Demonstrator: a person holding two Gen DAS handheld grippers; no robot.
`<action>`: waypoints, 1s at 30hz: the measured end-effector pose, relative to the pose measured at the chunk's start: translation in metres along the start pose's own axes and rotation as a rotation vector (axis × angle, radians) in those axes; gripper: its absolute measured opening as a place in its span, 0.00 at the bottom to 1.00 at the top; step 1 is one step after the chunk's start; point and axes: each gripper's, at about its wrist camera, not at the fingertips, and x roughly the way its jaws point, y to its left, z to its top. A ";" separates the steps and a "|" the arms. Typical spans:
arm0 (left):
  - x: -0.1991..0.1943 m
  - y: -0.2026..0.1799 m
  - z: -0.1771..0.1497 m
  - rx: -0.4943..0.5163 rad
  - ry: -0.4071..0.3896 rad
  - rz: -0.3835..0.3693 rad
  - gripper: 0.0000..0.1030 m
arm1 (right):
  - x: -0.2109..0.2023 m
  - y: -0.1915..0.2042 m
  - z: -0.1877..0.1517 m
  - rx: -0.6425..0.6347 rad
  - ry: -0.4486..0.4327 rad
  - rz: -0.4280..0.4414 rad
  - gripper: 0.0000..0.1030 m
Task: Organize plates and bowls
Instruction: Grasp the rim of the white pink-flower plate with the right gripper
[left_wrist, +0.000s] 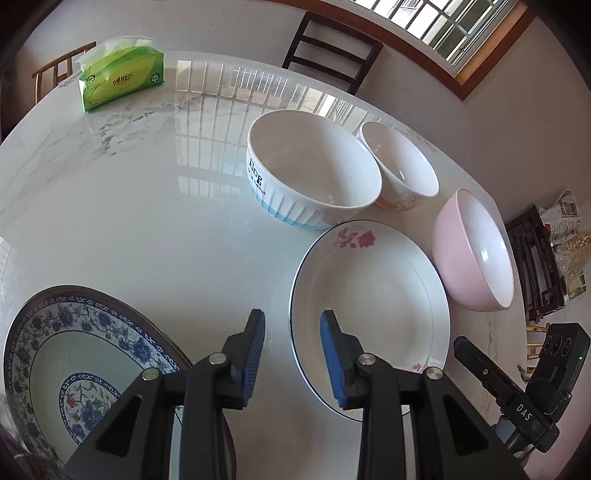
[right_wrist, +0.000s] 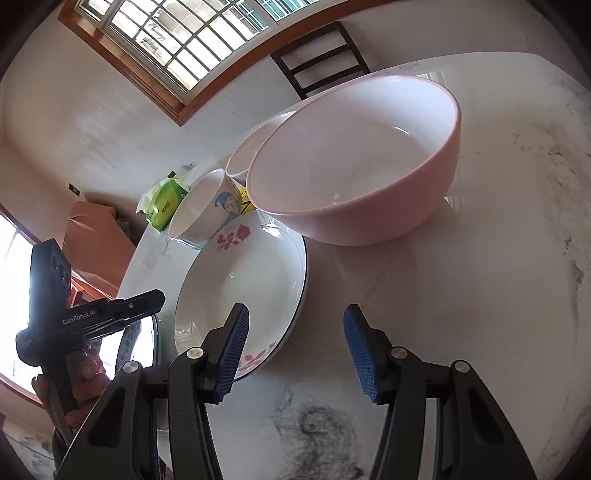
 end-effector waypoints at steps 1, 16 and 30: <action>0.003 0.001 0.000 -0.009 0.006 -0.003 0.31 | 0.002 0.000 0.001 -0.006 0.004 -0.012 0.50; 0.032 -0.017 -0.013 0.059 0.035 0.082 0.16 | 0.037 -0.005 0.008 -0.001 0.087 -0.013 0.12; -0.028 -0.011 -0.075 0.039 -0.040 0.076 0.13 | 0.003 0.003 -0.027 -0.005 0.078 0.019 0.13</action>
